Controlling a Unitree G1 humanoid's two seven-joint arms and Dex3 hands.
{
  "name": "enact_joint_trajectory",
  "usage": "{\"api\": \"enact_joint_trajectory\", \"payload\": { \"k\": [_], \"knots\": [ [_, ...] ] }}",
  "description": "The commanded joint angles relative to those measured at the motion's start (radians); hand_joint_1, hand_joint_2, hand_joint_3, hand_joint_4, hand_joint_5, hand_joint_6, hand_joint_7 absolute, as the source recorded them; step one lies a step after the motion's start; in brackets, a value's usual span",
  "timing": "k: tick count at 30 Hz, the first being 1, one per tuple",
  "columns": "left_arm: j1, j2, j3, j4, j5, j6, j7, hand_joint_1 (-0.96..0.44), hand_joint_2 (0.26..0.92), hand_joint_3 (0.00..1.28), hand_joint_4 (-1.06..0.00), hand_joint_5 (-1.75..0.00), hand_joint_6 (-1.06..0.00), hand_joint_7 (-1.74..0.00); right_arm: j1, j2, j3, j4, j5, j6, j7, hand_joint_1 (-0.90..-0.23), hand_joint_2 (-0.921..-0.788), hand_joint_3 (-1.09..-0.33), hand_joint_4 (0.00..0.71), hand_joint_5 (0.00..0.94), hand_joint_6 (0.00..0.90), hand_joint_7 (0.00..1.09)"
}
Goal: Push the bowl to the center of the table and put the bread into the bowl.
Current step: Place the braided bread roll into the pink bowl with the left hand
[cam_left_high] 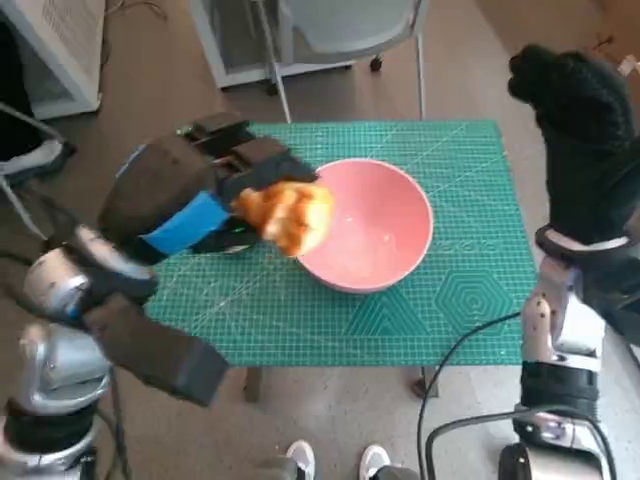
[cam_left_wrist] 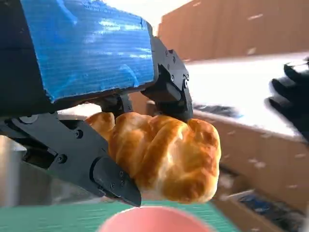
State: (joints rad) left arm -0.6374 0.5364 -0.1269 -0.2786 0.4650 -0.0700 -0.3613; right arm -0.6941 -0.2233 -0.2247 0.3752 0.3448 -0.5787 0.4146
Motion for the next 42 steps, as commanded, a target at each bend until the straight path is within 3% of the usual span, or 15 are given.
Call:
{"api": "enact_joint_trajectory", "payload": {
  "k": [1, 15, 19, 23, 24, 25, 27, 29, 33, 42],
  "knots": [
    [-0.055, -0.064, -0.074, 0.142, 0.036, -0.066, 0.057, 0.00, 0.898, 0.01, -0.81, -1.03, -0.74, -1.05, 0.031, 0.001, 0.007, -0.003, -0.018, 0.006, -0.002, -0.525, -0.921, -0.448, 0.378, 0.006, 0.457, 0.01],
    [-0.216, -0.194, -0.216, 0.588, 0.132, -0.241, 0.185, 0.00, 0.920, 0.06, -0.71, -1.12, -0.63, -1.18, 0.074, -0.003, 0.003, -0.030, -0.036, -0.004, -0.012, -0.521, -0.921, -0.491, 0.365, 0.000, 0.424, 0.00],
    [-0.242, -0.208, -0.224, 0.679, 0.123, -0.269, 0.191, 0.00, 0.920, 0.07, -0.69, -1.14, -0.62, -1.19, 0.087, -0.004, 0.001, -0.043, -0.047, -0.004, -0.026, -0.522, -0.921, -0.497, 0.365, 0.000, 0.419, 0.00],
    [-0.254, -0.213, -0.225, 0.735, 0.108, -0.267, 0.163, 0.00, 0.921, 0.13, -0.60, -1.22, -0.57, -1.26, 0.095, -0.005, -0.002, -0.049, -0.053, -0.003, -0.037, -0.523, -0.921, -0.501, 0.364, 0.000, 0.417, 0.00],
    [-0.255, -0.213, -0.226, 0.744, 0.105, -0.261, 0.152, -0.06, 0.910, 0.13, -0.46, -0.93, -0.46, -1.01, 0.096, -0.007, -0.003, -0.049, -0.054, -0.003, -0.039, -0.522, -0.921, -0.501, 0.364, 0.000, 0.417, 0.00],
    [-0.254, -0.208, -0.230, 0.747, 0.112, -0.245, 0.136, -0.08, 0.912, 0.11, -0.43, -0.78, -0.44, -0.88, 0.097, -0.007, -0.004, -0.049, -0.054, -0.003, -0.041, -0.522, -0.921, -0.501, 0.364, 0.000, 0.417, 0.00],
    [-0.254, -0.201, -0.234, 0.747, 0.123, -0.230, 0.122, -0.19, 0.905, 0.06, -0.24, -0.33, -0.29, -0.49, 0.099, -0.007, -0.004, -0.049, -0.055, -0.003, -0.044, -0.522, -0.921, -0.502, 0.364, 0.000, 0.416, 0.00],
    [-0.257, -0.186, -0.247, 0.736, 0.159, -0.191, 0.099, -0.28, 0.894, 0.03, -0.13, -0.17, -0.22, -0.32, 0.102, -0.006, -0.004, -0.052, -0.058, -0.003, -0.051, -0.522, -0.921, -0.503, 0.365, 0.001, 0.416, 0.00],
    [-0.265, -0.163, -0.263, 0.720, 0.208, -0.147, 0.075, -0.46, 0.878, 0.01, -0.03, -0.04, -0.12, -0.16, 0.104, -0.001, 0.000, -0.055, -0.065, -0.003, -0.064, -0.518, -0.921, -0.504, 0.366, 0.001, 0.416, 0.00],
    [-0.262, -0.148, -0.246, 0.729, 0.187, -0.144, 0.073, -0.67, 0.915, 0.04, 0.00, 0.00, -0.10, -0.12, 0.097, 0.010, 0.008, -0.045, -0.067, -0.006, -0.069, -0.516, -0.921, -0.504, 0.364, 0.000, 0.415, 0.00]
  ]
}}
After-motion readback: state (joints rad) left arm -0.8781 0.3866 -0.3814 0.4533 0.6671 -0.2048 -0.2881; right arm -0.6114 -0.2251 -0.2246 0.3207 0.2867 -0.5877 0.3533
